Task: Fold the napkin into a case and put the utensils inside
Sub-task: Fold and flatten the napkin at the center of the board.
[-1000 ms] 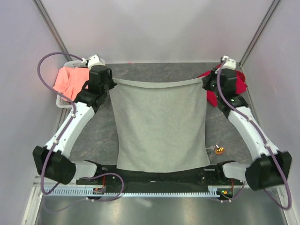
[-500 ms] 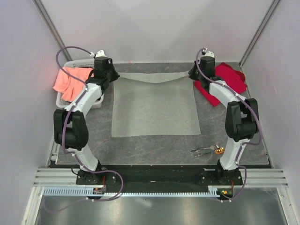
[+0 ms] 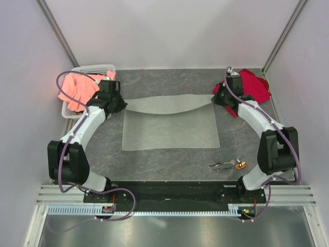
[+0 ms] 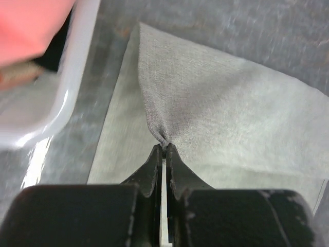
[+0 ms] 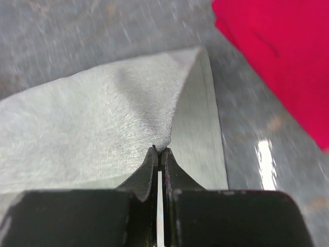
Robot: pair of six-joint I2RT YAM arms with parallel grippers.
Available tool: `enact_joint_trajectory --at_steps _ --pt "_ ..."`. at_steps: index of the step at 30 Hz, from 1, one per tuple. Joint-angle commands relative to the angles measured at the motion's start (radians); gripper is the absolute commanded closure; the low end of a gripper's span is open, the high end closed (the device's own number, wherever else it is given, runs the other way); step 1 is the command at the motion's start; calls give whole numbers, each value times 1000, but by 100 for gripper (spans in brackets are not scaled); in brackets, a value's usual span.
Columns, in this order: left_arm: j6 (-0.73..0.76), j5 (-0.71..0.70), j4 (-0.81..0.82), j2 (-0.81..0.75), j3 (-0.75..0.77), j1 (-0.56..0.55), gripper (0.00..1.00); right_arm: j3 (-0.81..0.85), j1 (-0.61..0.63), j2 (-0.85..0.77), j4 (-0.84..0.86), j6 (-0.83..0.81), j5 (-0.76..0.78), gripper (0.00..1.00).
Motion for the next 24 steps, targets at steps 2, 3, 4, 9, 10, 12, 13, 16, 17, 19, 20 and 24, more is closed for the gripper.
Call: enact_joint_trajectory --at_steps 2,3,4,9,10,12,13,16,17,19,20,24 --pt "-36 89 -100 -179 -127 4 98 -143 -8 -206 -144 -18 -28 100" --pt "-45 90 -111 -199 -150 4 98 -209 -8 -236 -152 -29 -34 100" --pt "-49 159 -111 -216 -176 4 98 -245 -10 -265 -151 -35 -50 100" --pt "-76 184 -131 -323 -342 4 98 -415 -8 -399 -178 -35 -91 100" --pt "-82 172 -128 -334 -365 4 98 -432 -10 -414 -177 -27 -99 100" --pt "-96 158 -129 -354 -419 4 98 -470 -10 -422 -177 -26 -104 100" --pt "-96 159 -128 -357 -431 4 98 -481 -10 -428 -178 -18 -105 100" --pt "-101 139 -143 -363 -454 4 98 -509 -8 -441 -174 -15 -122 100" --pt "-108 129 -166 -369 -456 5 98 -513 -8 -444 -175 -18 -122 100" --pt "-125 98 -173 -391 -463 4 98 -518 -10 -456 -186 -17 -114 100" --pt "-139 66 -178 -397 -468 5 98 -526 -10 -459 -184 -13 -116 100" --pt "-158 35 -178 -409 -468 5 98 -535 -8 -468 -187 2 -148 100"
